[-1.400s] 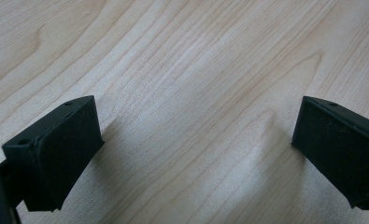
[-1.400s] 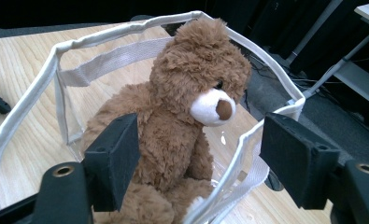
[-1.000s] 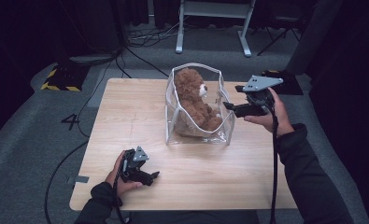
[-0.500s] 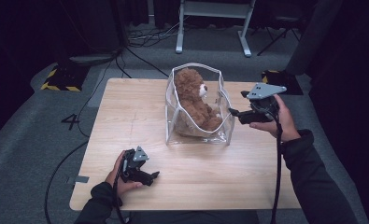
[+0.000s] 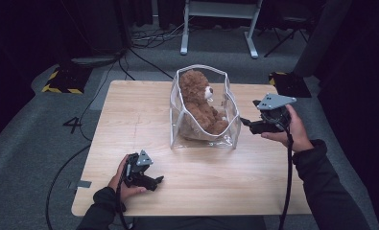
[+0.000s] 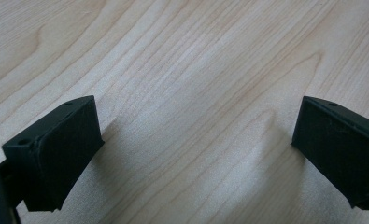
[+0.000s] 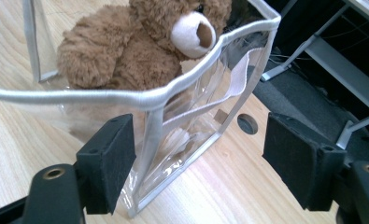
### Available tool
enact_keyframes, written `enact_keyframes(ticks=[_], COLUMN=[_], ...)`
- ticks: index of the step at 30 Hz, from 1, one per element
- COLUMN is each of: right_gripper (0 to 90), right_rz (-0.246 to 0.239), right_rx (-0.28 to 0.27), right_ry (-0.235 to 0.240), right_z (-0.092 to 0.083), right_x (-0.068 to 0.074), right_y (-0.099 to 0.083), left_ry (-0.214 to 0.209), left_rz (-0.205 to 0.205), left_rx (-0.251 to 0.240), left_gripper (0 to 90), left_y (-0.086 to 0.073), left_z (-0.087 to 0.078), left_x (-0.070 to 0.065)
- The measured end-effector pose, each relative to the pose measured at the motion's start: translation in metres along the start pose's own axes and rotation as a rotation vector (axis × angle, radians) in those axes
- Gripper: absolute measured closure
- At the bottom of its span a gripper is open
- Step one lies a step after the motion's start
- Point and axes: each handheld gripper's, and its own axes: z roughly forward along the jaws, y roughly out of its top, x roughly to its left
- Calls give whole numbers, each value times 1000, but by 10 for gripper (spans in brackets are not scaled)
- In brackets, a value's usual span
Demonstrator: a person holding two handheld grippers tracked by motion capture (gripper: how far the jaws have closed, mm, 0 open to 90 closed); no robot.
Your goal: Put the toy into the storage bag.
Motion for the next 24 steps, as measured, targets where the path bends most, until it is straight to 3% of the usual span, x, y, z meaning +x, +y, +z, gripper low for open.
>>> enact_keyframes(ticks=[11,24], right_gripper=[250,251], right_rz=[-13,13], right_rx=[34,67], right_ry=[-14,-4], right_z=[1,9], right_x=[5,9], right_y=[-19,-44], left_ry=[0,2], left_rz=[-1,-1], left_rx=[0,1], left_gripper=[14,14], left_y=[0,0], left_z=[0,0], left_x=[0,0])
